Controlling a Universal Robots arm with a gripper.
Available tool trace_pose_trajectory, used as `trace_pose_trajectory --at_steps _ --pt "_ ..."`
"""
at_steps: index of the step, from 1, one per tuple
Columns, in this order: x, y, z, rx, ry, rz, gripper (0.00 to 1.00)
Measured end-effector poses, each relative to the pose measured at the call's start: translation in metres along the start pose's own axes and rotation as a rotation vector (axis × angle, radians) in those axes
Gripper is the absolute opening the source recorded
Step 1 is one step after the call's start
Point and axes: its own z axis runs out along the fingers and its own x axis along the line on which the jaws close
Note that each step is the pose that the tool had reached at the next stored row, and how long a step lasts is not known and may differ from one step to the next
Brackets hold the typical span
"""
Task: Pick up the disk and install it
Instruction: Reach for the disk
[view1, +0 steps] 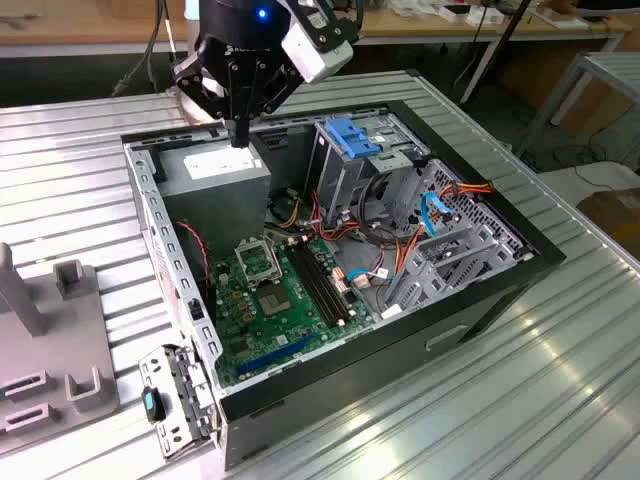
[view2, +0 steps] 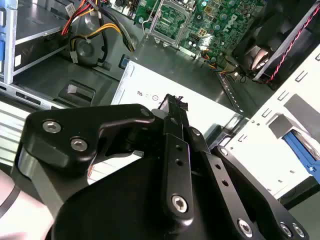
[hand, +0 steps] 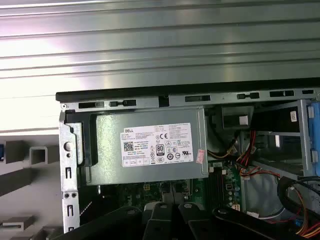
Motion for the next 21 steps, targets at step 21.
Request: trace_pose_trajectory --at_steps 21 --pt "0.0113 -0.0009 -0.0003 0.0 0.0 0.0 0.11"
